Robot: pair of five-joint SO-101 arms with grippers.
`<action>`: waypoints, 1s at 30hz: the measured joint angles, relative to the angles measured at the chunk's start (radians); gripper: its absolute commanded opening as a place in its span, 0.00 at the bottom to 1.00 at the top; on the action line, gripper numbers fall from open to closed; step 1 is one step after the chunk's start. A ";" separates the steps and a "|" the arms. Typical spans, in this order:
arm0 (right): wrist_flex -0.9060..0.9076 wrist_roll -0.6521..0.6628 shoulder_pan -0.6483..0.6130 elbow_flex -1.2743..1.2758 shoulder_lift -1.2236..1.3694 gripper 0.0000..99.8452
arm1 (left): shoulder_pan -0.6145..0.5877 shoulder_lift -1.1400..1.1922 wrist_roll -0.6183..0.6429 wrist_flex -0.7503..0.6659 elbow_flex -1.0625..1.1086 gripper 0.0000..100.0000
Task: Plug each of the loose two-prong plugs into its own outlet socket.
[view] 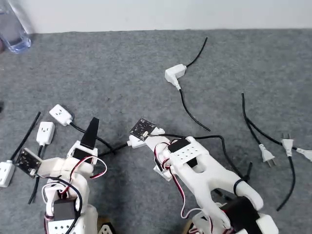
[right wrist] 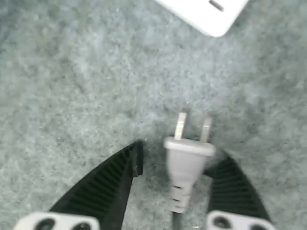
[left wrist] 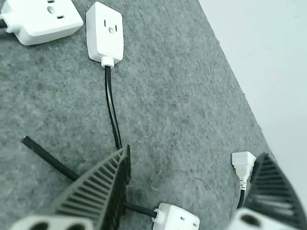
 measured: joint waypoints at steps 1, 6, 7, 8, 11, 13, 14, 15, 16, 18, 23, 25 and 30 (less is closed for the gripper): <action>-0.003 0.000 0.000 0.000 -0.006 0.03 | 0.000 0.000 0.000 0.000 0.000 0.38; -0.011 0.000 0.002 0.000 -0.009 0.07 | 0.000 0.000 0.000 0.000 0.000 0.38; -0.011 0.000 0.002 0.000 -0.009 0.09 | 0.000 0.000 0.000 0.000 0.000 0.38; -0.011 0.000 0.002 0.000 -0.009 0.10 | 0.000 0.000 0.000 0.000 0.000 0.38; -0.011 0.000 0.000 0.002 -0.008 0.11 | 0.000 0.000 0.000 0.000 0.000 0.38; -0.011 0.000 0.000 0.006 -0.009 0.09 | 0.000 0.000 0.000 0.000 0.000 0.38; -0.011 0.000 0.000 0.006 -0.009 0.09 | 0.000 0.000 0.000 0.000 0.000 0.38; -0.011 0.000 0.000 0.006 -0.009 0.08 | 0.000 0.000 0.000 0.000 0.000 0.38; -0.011 0.000 0.000 0.006 -0.009 0.07 | 0.000 0.000 0.000 0.000 0.000 0.38; -0.011 0.000 0.000 0.006 -0.009 0.03 | 0.000 0.000 0.000 0.000 0.000 0.38; -0.011 0.000 0.000 0.002 -0.009 0.01 | 0.000 0.000 0.000 0.000 0.000 0.38; -0.011 0.000 0.000 0.002 -0.008 0.01 | 0.000 0.000 0.000 0.000 0.000 0.38; -0.011 0.000 0.000 0.002 -0.008 0.01 | 0.000 0.000 0.000 0.000 0.000 0.38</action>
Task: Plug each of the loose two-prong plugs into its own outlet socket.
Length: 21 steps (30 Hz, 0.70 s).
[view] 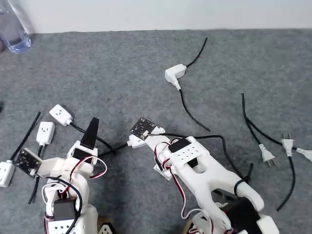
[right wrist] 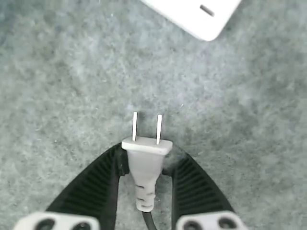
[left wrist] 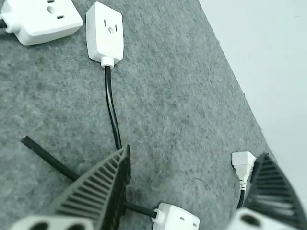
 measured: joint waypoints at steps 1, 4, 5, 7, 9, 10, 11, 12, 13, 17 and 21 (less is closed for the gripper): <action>0.000 0.000 0.000 0.000 0.000 0.01 | 0.003 0.000 0.000 0.000 0.000 0.38; 0.000 0.000 0.000 0.005 -0.008 0.01 | 0.069 0.000 0.000 -0.002 0.015 0.38; 0.000 0.006 0.000 0.009 -0.014 0.01 | 0.110 0.000 0.000 -0.002 0.020 0.38; 0.020 0.021 0.000 0.006 -0.034 0.01 | 0.204 0.000 0.002 -0.002 0.020 0.38; 0.094 0.031 -0.002 -0.021 -0.077 0.01 | 0.290 0.000 0.035 -0.003 0.020 0.38; 0.133 0.031 -0.002 -0.043 -0.106 0.01 | 0.319 0.000 0.069 -0.012 0.020 0.38; 0.175 0.032 -0.002 -0.063 -0.143 0.01 | 0.351 0.000 0.095 -0.029 0.020 0.38; 0.212 0.034 -0.002 -0.081 -0.186 0.01 | 0.376 0.000 0.124 -0.055 0.020 0.38; 0.245 0.035 -0.002 -0.104 -0.230 0.01 | 0.387 0.000 0.153 -0.089 0.020 0.38; 0.361 0.035 -0.011 -0.204 -0.376 0.01 | 0.408 0.000 0.241 -0.236 0.020 0.33; 0.405 0.035 -0.015 -0.282 -0.399 0.01 | 0.410 0.000 0.324 -0.305 0.020 0.23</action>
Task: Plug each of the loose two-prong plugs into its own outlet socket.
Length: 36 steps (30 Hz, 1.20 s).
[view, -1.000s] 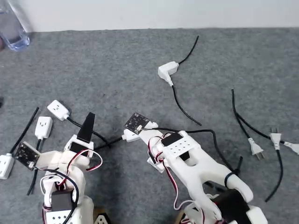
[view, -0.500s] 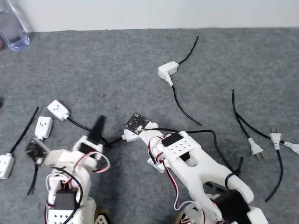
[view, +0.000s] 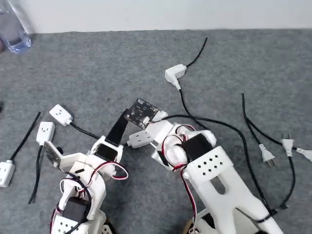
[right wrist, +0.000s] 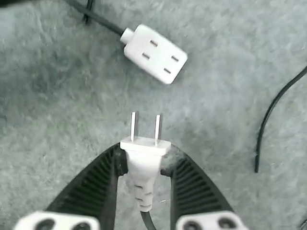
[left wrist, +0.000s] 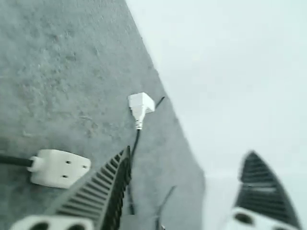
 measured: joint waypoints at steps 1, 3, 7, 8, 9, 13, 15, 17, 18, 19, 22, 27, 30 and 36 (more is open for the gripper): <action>0.000 0.002 0.000 -0.017 0.000 0.01 | 0.000 0.000 0.023 -0.003 0.000 0.21; 0.000 0.014 0.000 -0.063 0.026 0.01 | 0.002 0.000 0.052 -0.006 0.000 0.18; 0.000 0.020 0.000 -0.170 0.121 0.01 | 0.044 0.000 0.069 -0.006 0.000 0.18; 0.000 0.020 0.000 -0.201 0.149 0.01 | 0.069 0.000 0.069 -0.002 0.000 0.18; 0.000 0.023 0.000 -0.229 0.180 0.01 | 0.095 0.000 0.069 0.000 0.000 0.18; 0.009 0.026 0.000 -0.331 0.301 0.01 | 0.152 0.000 0.068 0.012 -0.003 0.21; 0.011 0.040 0.000 -0.354 0.331 0.01 | 0.160 0.000 0.054 0.012 -0.005 0.24; 0.018 0.068 0.000 -0.367 0.331 0.01 | 0.161 0.000 0.029 0.014 -0.005 0.27; 0.018 0.075 0.000 -0.371 0.331 0.01 | 0.161 0.000 0.021 0.015 -0.009 0.29; 0.018 0.077 0.002 -0.376 0.334 0.01 | 0.161 0.000 0.015 0.015 -0.012 0.30; 0.018 0.087 0.005 -0.382 0.338 0.01 | 0.161 0.000 0.008 0.018 -0.011 0.31; 0.023 0.089 0.005 -0.397 0.328 0.01 | 0.160 0.000 0.005 0.026 -0.011 0.31; 0.049 0.089 -0.014 -0.397 0.299 0.01 | 0.164 0.000 0.002 0.026 -0.012 0.31; 0.091 0.091 -0.051 -0.396 0.226 0.01 | 0.173 0.000 0.003 0.026 -0.014 0.31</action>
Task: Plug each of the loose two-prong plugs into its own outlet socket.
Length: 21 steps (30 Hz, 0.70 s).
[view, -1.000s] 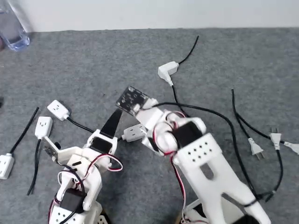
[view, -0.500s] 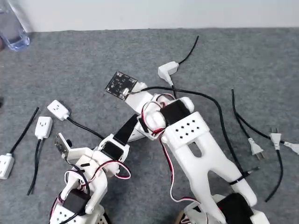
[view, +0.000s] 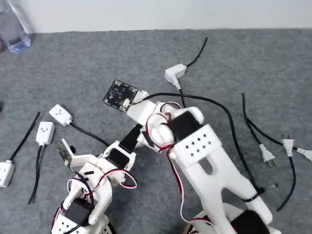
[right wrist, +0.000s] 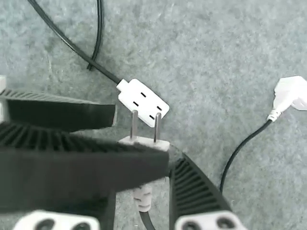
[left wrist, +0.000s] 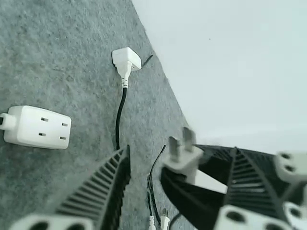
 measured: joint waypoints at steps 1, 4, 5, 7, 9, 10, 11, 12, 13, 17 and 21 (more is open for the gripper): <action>0.008 0.000 0.000 0.000 -0.012 0.01 | 0.000 0.000 0.000 0.000 0.000 0.31; 0.029 0.000 0.000 0.000 -0.046 0.01 | 0.000 0.000 0.000 0.000 0.000 0.31; 0.034 0.000 0.000 0.000 -0.058 0.01 | 0.000 0.000 0.000 0.000 0.000 0.31; 0.037 0.000 0.000 0.000 -0.080 0.01 | 0.000 0.000 0.000 0.000 0.000 0.31; 0.038 0.000 0.000 0.000 -0.098 0.01 | 0.000 0.000 0.002 0.000 0.000 0.31; 0.041 0.000 0.000 0.000 -0.106 0.01 | -0.002 0.000 0.002 0.000 0.000 0.31; 0.049 0.000 0.000 0.000 -0.110 0.01 | 0.000 0.000 0.002 0.000 0.000 0.31; 0.061 0.000 0.000 -0.008 -0.112 0.01 | 0.002 0.000 0.002 -0.002 0.000 0.31; 0.074 0.000 0.000 -0.020 -0.112 0.01 | 0.002 0.000 0.002 -0.002 -0.002 0.31; 0.118 0.000 0.002 -0.075 -0.112 0.01 | 0.003 -0.002 -0.002 -0.009 -0.011 0.31; 0.130 0.000 0.000 -0.087 -0.112 0.01 | 0.003 -0.002 0.000 -0.011 -0.017 0.31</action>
